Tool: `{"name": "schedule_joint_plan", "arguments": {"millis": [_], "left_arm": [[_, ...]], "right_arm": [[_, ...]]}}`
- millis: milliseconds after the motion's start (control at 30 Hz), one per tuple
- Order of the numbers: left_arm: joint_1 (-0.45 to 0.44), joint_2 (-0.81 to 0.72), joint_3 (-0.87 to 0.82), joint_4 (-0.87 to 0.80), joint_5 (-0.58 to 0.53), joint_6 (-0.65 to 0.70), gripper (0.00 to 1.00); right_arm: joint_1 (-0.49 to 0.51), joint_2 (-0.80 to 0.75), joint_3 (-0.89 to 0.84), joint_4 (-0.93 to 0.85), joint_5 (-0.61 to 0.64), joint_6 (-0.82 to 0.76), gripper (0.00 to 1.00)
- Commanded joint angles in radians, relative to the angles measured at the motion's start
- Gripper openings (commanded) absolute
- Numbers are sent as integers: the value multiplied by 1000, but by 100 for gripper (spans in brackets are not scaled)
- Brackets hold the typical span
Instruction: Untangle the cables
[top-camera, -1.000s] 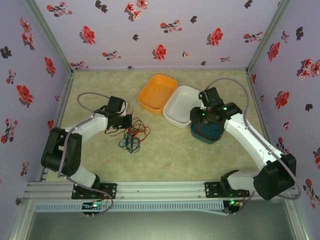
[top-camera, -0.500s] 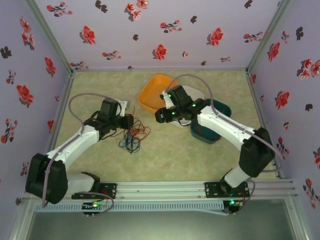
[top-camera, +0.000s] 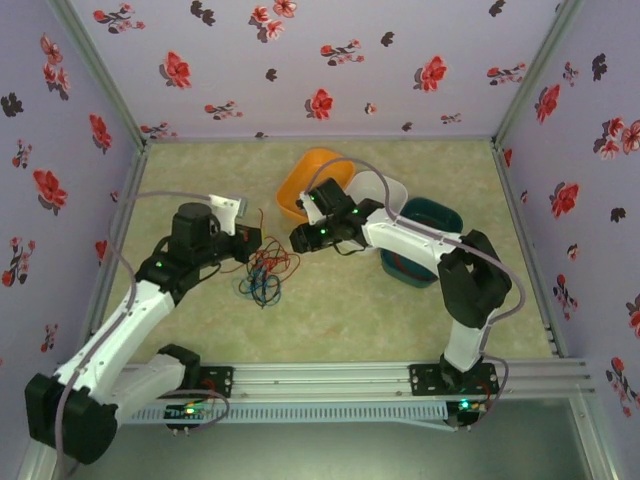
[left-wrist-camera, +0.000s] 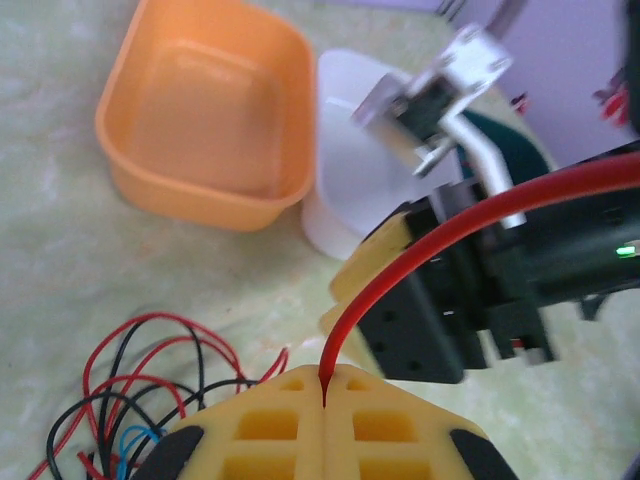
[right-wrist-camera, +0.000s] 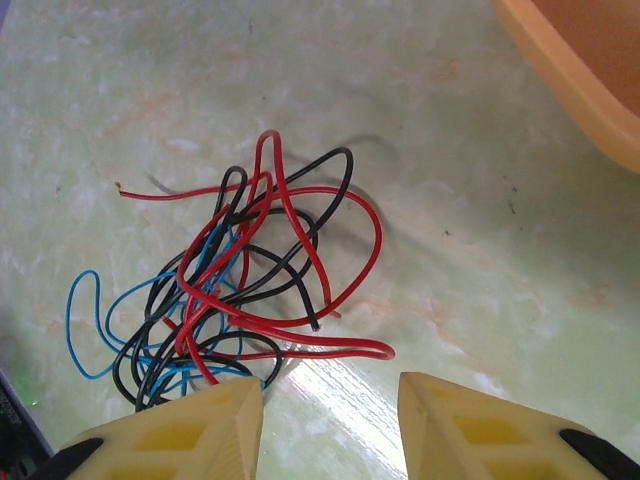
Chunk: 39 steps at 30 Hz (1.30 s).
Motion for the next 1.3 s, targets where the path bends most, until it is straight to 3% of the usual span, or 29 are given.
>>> {"name": "schedule_joint_plan", "arguments": {"millis": [0, 167, 467, 767, 1267], "left_arm": [[-4, -54, 86, 8, 43, -16, 0], [0, -46, 186, -2, 40, -52, 0], [31, -8, 271, 38, -16, -159, 0], [47, -2, 277, 83, -45, -221, 0], [78, -6, 250, 141, -53, -270, 0]], "right_arm": [[4, -34, 15, -7, 53, -12, 41], [5, -165, -97, 52, 115, -52, 43], [27, -424, -394, 417, 94, -103, 45], [102, -446, -502, 755, -7, -160, 46], [114, -446, -583, 951, -106, -66, 53]]}}
